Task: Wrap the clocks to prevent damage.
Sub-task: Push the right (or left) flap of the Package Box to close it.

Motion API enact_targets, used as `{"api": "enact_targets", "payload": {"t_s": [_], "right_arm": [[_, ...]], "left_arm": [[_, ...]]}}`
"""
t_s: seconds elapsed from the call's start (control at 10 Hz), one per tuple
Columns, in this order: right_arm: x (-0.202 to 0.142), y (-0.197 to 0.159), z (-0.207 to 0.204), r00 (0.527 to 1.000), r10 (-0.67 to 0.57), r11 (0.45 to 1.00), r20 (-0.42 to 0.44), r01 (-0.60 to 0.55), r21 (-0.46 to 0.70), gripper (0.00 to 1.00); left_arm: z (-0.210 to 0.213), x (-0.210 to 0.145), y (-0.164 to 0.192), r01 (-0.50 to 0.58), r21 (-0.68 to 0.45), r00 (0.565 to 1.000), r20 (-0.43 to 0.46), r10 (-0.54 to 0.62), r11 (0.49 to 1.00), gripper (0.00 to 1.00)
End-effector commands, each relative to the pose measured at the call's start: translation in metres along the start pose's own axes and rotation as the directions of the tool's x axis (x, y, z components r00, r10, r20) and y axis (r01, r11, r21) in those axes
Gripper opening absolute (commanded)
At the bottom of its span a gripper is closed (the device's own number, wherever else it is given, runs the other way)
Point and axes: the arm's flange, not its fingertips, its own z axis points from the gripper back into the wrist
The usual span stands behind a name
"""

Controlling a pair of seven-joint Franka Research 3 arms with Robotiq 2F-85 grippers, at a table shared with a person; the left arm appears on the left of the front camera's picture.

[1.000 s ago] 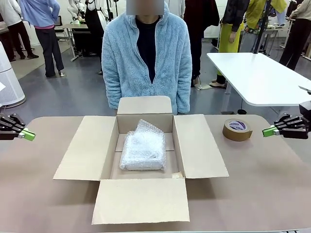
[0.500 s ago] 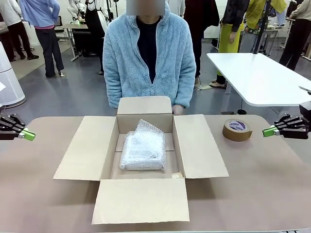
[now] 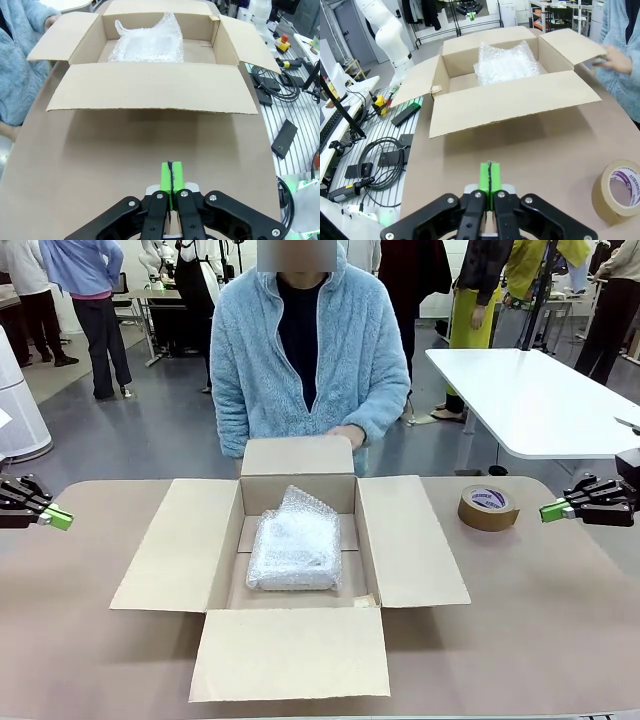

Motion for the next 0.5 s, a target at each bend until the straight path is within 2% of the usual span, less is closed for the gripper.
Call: {"api": "enact_targets", "payload": {"t_s": [0.0, 0.4], "right_arm": [[-0.0007, 0.0032, -0.0003, 1.0, -0.003, 1.0, -0.021, 0.003, -0.006, 0.01], [-0.0007, 0.0032, -0.0003, 1.0, -0.003, 1.0, -0.021, 0.003, -0.006, 0.01]], "left_arm": [[0.0015, 0.004, -0.0008, -0.016, 0.016, 1.0, -0.002, 0.016, 1.0, 0.0], [0.0015, 0.004, -0.0008, -0.016, 0.016, 1.0, -0.002, 0.016, 1.0, 0.0]]}}
